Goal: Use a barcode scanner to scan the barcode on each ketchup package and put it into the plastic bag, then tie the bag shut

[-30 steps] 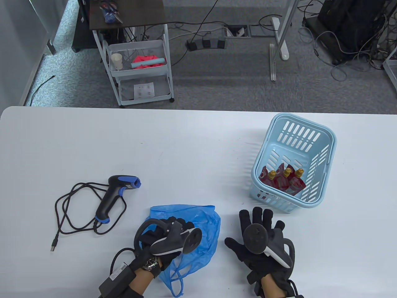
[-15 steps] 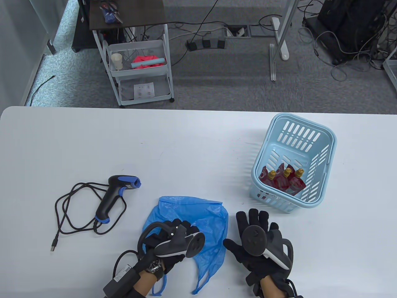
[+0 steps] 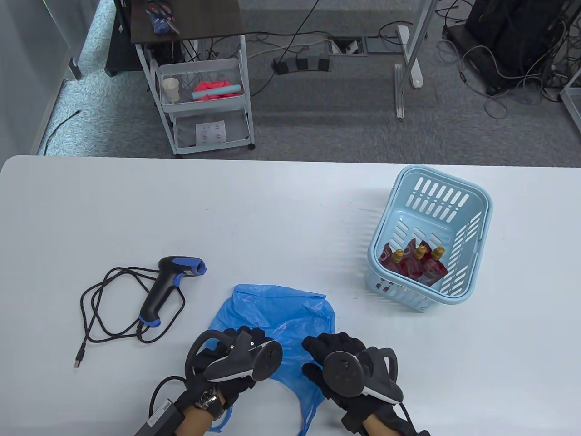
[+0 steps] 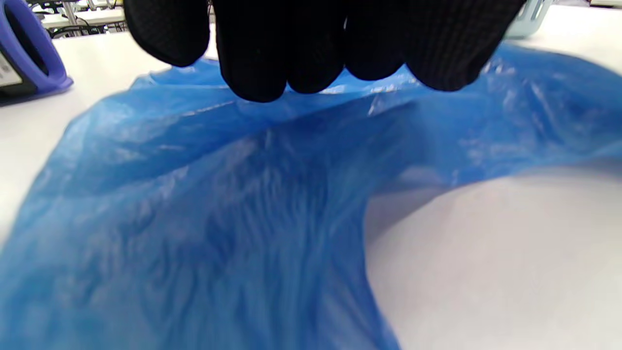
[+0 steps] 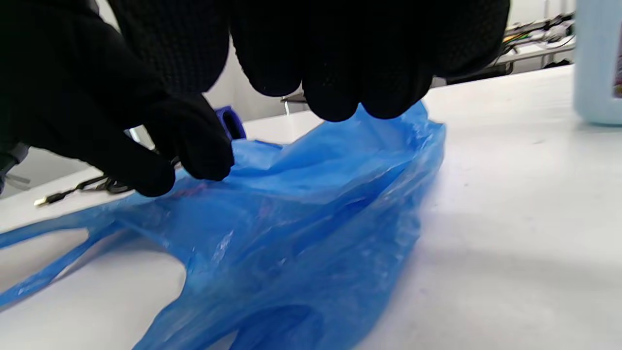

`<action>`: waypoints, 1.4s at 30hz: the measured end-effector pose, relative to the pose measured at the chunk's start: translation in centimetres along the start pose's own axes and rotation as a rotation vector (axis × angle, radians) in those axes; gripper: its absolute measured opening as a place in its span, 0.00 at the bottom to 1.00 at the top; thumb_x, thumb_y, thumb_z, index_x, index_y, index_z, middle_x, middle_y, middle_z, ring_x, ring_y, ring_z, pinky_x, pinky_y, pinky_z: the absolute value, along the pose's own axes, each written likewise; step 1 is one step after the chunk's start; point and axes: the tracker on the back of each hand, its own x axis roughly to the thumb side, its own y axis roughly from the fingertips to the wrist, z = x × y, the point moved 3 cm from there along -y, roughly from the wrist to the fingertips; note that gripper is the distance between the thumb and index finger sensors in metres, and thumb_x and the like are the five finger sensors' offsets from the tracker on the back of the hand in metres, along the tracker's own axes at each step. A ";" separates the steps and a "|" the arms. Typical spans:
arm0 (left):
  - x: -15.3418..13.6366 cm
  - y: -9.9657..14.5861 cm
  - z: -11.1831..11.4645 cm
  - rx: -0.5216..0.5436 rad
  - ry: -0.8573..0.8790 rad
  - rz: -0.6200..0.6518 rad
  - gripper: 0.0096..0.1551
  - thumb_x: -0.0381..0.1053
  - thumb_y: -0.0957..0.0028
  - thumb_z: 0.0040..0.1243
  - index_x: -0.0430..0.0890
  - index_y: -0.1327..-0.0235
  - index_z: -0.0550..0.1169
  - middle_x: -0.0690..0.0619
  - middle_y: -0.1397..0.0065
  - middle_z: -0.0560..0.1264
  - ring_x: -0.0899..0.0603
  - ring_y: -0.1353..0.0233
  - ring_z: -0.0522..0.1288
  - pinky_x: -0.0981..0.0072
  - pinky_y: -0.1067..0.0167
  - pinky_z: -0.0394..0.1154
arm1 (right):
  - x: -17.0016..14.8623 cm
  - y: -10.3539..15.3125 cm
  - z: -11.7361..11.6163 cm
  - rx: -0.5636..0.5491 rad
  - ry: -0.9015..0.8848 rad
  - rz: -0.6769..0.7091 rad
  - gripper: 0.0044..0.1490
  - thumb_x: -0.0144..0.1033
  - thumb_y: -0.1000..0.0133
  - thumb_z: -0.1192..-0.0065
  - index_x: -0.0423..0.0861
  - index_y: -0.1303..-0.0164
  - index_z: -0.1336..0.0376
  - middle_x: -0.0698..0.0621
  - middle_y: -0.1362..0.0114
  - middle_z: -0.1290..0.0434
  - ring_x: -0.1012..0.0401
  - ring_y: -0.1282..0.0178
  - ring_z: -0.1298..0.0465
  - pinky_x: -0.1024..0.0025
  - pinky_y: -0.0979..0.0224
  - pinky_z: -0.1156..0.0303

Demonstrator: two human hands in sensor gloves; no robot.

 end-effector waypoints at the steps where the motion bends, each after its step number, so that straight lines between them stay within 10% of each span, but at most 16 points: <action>1: 0.0 -0.1 0.4 -0.014 0.000 -0.009 0.32 0.63 0.53 0.63 0.57 0.34 0.75 0.53 0.26 0.73 0.40 0.28 0.78 0.45 0.33 0.74 | 0.3 -0.5 -0.6 0.050 0.013 0.017 0.34 0.46 0.43 0.35 0.44 0.29 0.37 0.41 0.29 0.29 0.41 0.32 0.29 0.42 0.29 0.35; 12: -0.5 -1.3 1.8 -0.078 0.041 -0.043 0.32 0.62 0.52 0.62 0.58 0.32 0.74 0.54 0.25 0.70 0.39 0.28 0.74 0.44 0.31 0.72 | 1.9 -1.9 -6.3 0.273 0.221 0.040 0.42 0.51 0.47 0.30 0.47 0.26 0.41 0.42 0.27 0.36 0.42 0.30 0.34 0.42 0.26 0.38; 19: -0.7 -1.3 1.8 -0.080 0.057 -0.043 0.32 0.62 0.52 0.62 0.58 0.33 0.74 0.55 0.25 0.70 0.39 0.28 0.74 0.44 0.30 0.71 | 1.4 -2.3 -6.2 0.192 0.183 -0.002 0.23 0.38 0.41 0.38 0.51 0.36 0.36 0.46 0.32 0.32 0.45 0.34 0.32 0.45 0.28 0.35; 29: -0.9 -1.2 1.9 -0.102 0.072 -0.038 0.33 0.63 0.52 0.61 0.58 0.31 0.73 0.53 0.23 0.68 0.39 0.26 0.72 0.43 0.29 0.71 | 1.2 -1.9 -6.6 0.288 0.139 -0.001 0.39 0.53 0.46 0.33 0.49 0.28 0.41 0.43 0.26 0.38 0.42 0.29 0.38 0.40 0.24 0.42; 42: -1.8 -1.0 1.5 -0.093 0.141 -0.035 0.33 0.64 0.51 0.59 0.58 0.31 0.74 0.54 0.22 0.69 0.38 0.25 0.72 0.43 0.30 0.71 | 0.2 -2.4 -6.1 0.221 0.017 -0.053 0.23 0.37 0.41 0.40 0.48 0.36 0.38 0.45 0.27 0.36 0.44 0.30 0.37 0.42 0.24 0.41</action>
